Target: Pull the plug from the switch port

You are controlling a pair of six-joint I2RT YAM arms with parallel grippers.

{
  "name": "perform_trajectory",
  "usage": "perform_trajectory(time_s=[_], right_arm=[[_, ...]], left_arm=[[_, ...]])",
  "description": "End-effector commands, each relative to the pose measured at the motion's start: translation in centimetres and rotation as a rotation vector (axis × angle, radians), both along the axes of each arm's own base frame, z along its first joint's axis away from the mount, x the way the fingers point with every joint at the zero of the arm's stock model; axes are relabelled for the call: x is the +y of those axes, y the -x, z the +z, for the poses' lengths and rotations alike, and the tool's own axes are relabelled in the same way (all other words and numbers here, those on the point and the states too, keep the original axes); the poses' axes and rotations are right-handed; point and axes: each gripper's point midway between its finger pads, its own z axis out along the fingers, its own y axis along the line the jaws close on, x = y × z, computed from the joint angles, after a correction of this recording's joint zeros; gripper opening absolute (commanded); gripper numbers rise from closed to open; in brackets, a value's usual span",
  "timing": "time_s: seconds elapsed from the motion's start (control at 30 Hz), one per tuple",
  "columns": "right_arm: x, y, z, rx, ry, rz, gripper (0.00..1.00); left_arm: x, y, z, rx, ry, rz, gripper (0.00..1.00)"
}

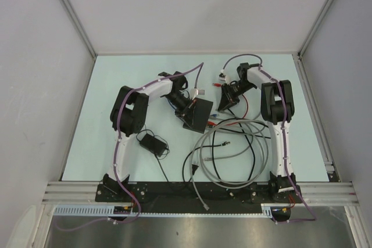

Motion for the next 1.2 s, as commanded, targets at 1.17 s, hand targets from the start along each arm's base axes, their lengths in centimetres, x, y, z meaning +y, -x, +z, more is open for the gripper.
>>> perform_trajectory(time_s=[1.17], right_arm=[[-16.9, -21.6, 9.0, -0.872, 0.814, -0.243, 0.07]], left_arm=[[0.4, -1.5, -2.4, -0.098, -0.068, -0.040, 0.00]])
